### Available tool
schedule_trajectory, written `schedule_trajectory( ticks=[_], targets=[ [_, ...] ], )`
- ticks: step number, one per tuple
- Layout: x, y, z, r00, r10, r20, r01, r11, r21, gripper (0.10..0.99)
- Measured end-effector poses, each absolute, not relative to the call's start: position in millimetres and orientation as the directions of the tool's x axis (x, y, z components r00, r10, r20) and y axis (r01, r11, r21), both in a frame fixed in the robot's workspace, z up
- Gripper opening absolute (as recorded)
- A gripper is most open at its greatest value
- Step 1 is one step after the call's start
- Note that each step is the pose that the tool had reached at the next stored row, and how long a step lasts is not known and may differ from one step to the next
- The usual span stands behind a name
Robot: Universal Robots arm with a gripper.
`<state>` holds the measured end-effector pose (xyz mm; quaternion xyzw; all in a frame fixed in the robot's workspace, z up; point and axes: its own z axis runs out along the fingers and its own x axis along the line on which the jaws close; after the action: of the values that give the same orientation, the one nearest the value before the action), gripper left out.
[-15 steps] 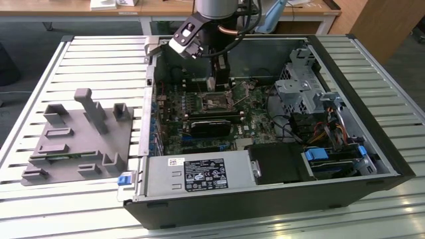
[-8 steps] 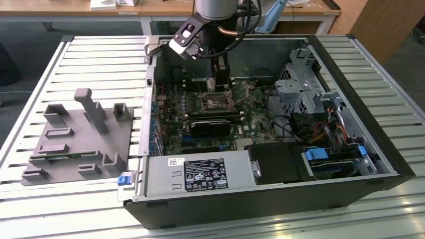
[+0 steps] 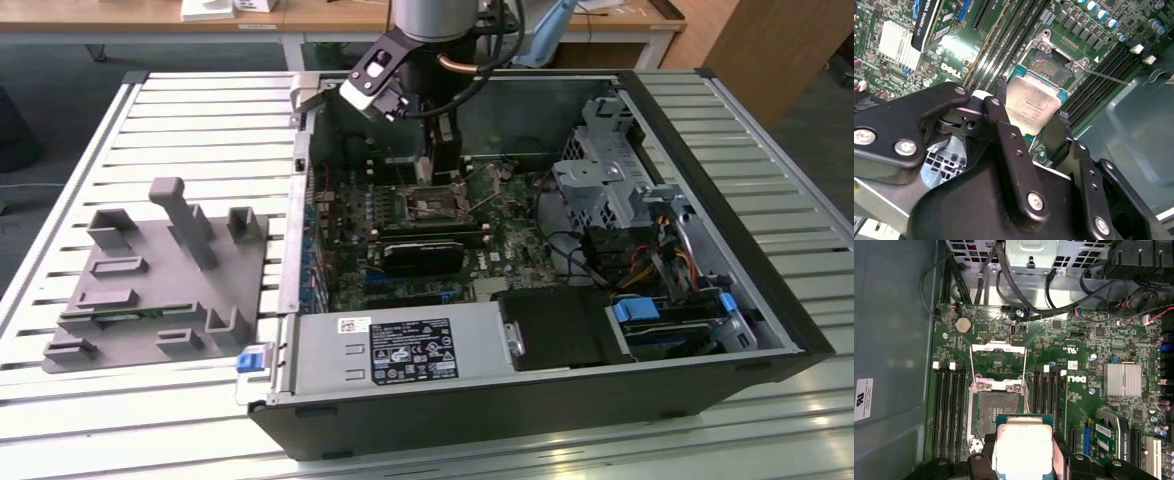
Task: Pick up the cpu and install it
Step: 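Place the cpu into insertion slot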
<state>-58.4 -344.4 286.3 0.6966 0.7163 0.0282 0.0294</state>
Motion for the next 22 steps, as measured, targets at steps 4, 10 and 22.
schedule_trajectory(
  ticks=[4, 10, 22],
  targets=[
    [-58, -344, 284, -0.028, 1.000, -0.003, 0.996, 0.028, 0.081, 0.533],
    [-58, -343, 282, -0.028, 1.000, -0.003, 0.996, 0.028, 0.081, 0.533],
    [-58, -340, 273, -0.028, 1.000, -0.005, 0.996, 0.028, 0.080, 0.533]
  ],
)
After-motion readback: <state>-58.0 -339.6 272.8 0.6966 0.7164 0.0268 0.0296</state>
